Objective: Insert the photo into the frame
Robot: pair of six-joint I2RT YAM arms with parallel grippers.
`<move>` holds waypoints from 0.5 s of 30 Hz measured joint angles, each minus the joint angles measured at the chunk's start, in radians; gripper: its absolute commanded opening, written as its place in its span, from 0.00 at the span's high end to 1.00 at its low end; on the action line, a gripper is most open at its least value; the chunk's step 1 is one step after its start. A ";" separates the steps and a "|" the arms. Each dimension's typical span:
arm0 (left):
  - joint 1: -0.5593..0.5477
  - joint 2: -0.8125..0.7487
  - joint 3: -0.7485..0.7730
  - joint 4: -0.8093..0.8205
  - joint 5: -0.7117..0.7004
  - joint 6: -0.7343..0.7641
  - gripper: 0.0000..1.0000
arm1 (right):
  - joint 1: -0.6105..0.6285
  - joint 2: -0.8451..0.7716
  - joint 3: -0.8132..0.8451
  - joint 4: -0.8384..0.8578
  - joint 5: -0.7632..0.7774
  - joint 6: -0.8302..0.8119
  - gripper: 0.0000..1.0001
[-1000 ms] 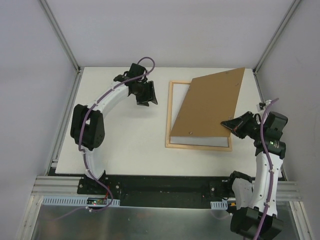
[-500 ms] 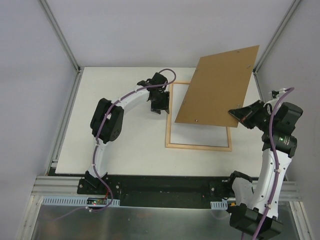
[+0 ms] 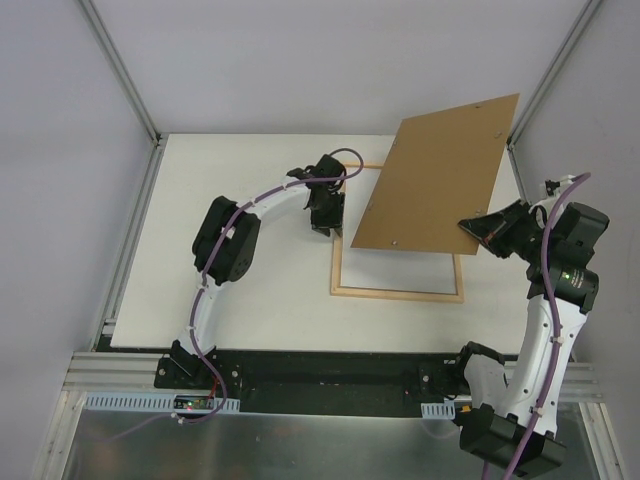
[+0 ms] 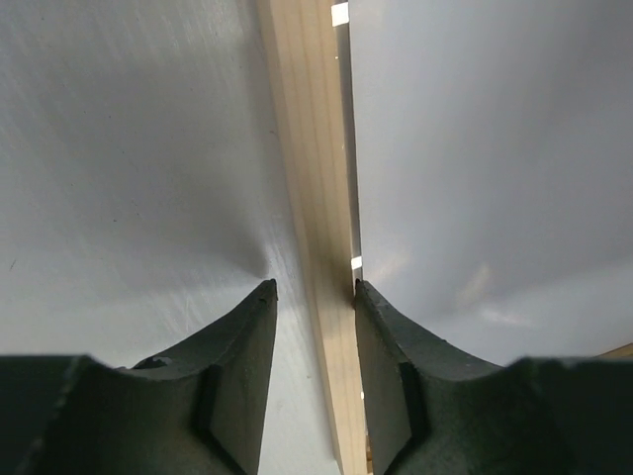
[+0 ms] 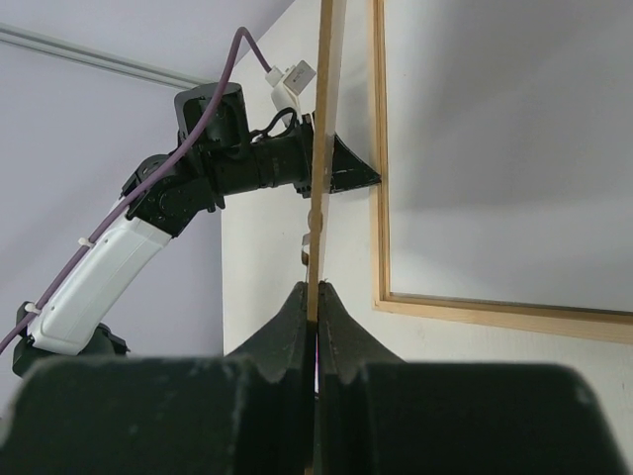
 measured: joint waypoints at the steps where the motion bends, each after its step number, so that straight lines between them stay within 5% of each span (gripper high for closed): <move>1: 0.000 0.001 0.000 0.001 0.000 0.000 0.70 | 0.000 0.000 0.000 -0.004 0.001 -0.003 1.00; 15: 0.001 -0.110 -0.189 0.077 -0.034 -0.010 1.00 | 0.008 -0.001 -0.034 0.020 -0.017 -0.010 1.00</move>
